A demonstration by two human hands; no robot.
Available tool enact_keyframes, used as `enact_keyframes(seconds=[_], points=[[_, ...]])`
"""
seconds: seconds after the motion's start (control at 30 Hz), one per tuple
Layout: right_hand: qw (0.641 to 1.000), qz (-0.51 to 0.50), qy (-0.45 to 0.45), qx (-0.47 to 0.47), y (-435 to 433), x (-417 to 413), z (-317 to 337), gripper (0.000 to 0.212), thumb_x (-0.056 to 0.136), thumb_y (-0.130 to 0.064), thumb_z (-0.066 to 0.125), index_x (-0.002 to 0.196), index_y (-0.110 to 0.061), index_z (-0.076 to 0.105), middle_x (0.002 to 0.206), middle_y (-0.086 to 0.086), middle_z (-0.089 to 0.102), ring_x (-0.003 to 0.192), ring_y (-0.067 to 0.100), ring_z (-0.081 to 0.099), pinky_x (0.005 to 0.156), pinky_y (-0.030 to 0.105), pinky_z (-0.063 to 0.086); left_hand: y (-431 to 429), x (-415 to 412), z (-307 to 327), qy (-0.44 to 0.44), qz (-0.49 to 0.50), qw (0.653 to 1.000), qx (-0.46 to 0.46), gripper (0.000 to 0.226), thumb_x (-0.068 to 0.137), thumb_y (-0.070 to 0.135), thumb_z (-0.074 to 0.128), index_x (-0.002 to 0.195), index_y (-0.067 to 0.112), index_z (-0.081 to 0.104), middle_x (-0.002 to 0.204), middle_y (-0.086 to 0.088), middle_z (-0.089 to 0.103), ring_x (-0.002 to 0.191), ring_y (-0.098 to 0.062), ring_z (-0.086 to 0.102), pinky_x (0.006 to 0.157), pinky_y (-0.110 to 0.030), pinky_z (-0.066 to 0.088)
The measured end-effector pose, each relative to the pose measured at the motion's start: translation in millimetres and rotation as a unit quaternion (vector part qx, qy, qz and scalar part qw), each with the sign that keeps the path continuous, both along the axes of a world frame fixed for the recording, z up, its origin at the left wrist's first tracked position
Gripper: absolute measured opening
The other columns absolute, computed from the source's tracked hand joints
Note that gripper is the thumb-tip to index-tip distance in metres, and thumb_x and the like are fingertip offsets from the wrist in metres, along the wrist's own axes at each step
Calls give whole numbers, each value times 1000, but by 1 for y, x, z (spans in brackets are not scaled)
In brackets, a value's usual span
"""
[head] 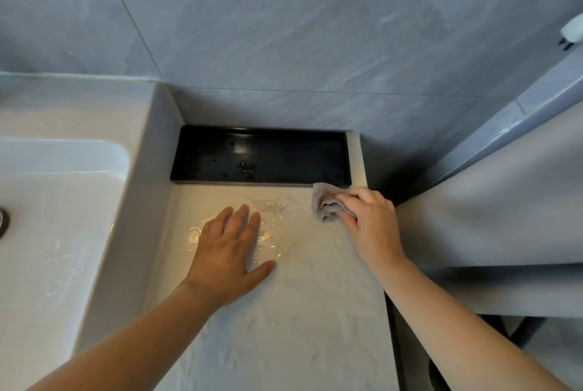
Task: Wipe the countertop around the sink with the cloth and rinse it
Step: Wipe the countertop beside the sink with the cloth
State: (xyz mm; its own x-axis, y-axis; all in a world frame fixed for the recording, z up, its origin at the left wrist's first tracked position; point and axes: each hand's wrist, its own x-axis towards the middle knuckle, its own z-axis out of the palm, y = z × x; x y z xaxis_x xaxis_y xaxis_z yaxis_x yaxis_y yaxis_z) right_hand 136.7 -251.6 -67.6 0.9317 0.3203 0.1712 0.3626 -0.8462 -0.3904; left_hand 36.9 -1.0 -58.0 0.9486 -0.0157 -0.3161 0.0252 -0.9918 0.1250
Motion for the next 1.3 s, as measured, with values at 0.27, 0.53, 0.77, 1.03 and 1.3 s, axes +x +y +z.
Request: enact_keyframes(seconds=[0.27,0.53,0.77,1.03,1.3], points=[[999,-1,40,37,4,-67,-1,30,81,-23,68,111,-18,68,102,-7,59,90,14,55,79,20,39,2,3,5,16,-12,1000,7,87,78,77,15,149,32,-5,159,5,-9,145,-25,-7,119,-42,3],[986,5,99,132,6,-35,33,15,89,-34,59,97,-22,66,87,-11,56,74,4,54,60,21,46,3,3,9,19,-11,1000,-1,83,78,73,12,149,32,0,159,4,-4,145,-25,-3,117,-41,3],[996,-33,82,31,40,7,11,42,85,-56,56,105,-21,67,99,-4,54,90,16,56,78,37,49,5,18,28,25,-7,999,-47,70,87,64,37,144,25,30,153,0,23,139,-23,21,112,-36,25],[997,-75,11,32,63,-21,-2,30,81,-42,69,101,-20,67,98,-2,57,91,18,53,74,32,41,19,-37,28,-66,46,990,-113,55,84,44,50,128,12,54,134,-7,50,121,-29,49,102,-36,40],[998,8,34,50,65,-68,-7,26,83,-33,68,104,-17,66,97,-2,55,84,13,50,65,19,41,34,-81,11,-30,73,995,-66,86,78,71,26,144,16,33,149,-7,33,135,-29,33,110,-41,34]])
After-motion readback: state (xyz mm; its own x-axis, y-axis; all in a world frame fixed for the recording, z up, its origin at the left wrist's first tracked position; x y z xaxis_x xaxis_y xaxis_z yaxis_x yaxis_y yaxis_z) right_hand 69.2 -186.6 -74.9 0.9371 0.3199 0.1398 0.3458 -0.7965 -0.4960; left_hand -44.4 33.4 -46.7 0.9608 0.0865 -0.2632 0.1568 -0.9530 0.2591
